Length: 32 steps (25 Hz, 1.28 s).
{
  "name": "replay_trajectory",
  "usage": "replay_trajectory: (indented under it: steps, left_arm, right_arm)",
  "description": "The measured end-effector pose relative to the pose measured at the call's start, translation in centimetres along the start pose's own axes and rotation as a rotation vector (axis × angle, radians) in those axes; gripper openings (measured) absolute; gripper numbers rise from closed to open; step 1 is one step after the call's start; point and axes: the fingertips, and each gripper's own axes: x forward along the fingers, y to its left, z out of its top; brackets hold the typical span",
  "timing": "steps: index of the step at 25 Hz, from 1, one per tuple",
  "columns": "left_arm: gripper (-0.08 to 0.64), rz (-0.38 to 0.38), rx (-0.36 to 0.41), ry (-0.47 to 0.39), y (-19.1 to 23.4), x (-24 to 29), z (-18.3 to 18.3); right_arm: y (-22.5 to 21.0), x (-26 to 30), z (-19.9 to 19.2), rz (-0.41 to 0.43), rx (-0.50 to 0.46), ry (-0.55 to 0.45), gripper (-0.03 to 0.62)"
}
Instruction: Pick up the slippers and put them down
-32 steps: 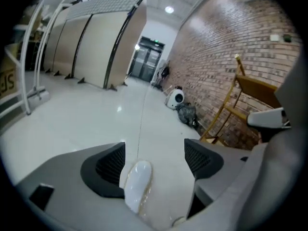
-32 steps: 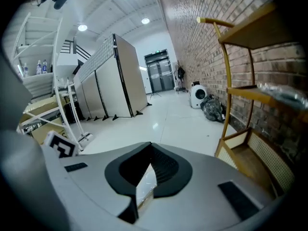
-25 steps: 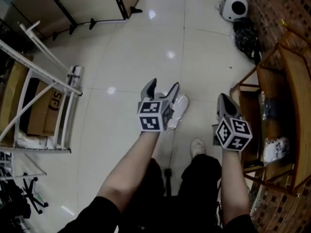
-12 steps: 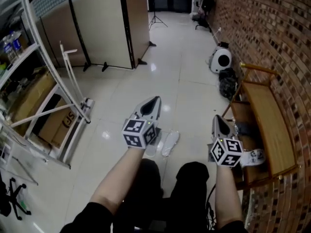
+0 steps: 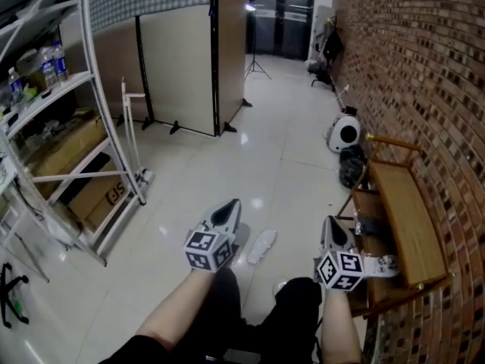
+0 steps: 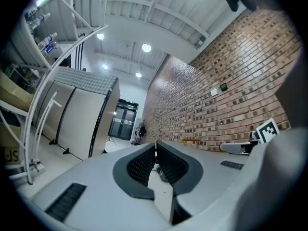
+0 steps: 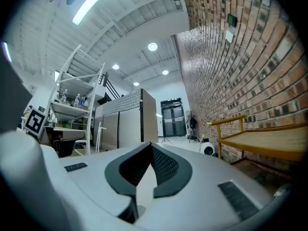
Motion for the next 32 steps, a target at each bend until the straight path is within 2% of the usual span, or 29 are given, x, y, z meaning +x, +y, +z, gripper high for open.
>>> replay_trajectory:
  steps: [7, 13, 20, 26, 29, 32]
  left_arm:
    - [0.017, 0.051, 0.048, -0.022, -0.3, -5.8, 0.7]
    - [0.017, -0.005, 0.067, -0.055, -3.0, -10.5, 0.9]
    - [0.017, -0.016, 0.063, -0.017, -4.3, -14.6, -0.9]
    - [0.017, -0.043, 0.173, -0.005, -5.2, -17.8, -1.6]
    - [0.017, -0.024, 0.129, -0.001, -4.7, -19.0, -2.0]
    - [0.017, -0.002, 0.103, -0.020, -4.0, -19.4, -2.2]
  right_arm:
    - [2.2, -5.1, -1.0, 0.051, -0.026, 0.012, 0.009]
    - [3.4, -12.1, -0.1, 0.054, -0.053, -0.016, 0.009]
    - [2.0, -18.4, -1.6, 0.009, -0.084, -0.021, 0.009]
    - [0.3, -21.7, -3.9, -0.013, -0.071, -0.034, 0.009]
    - [-1.2, -23.3, -6.0, -0.067, -0.014, 0.008, 0.009]
    - [-2.2, -23.4, -5.4, -0.088, 0.022, -0.016, 0.008]
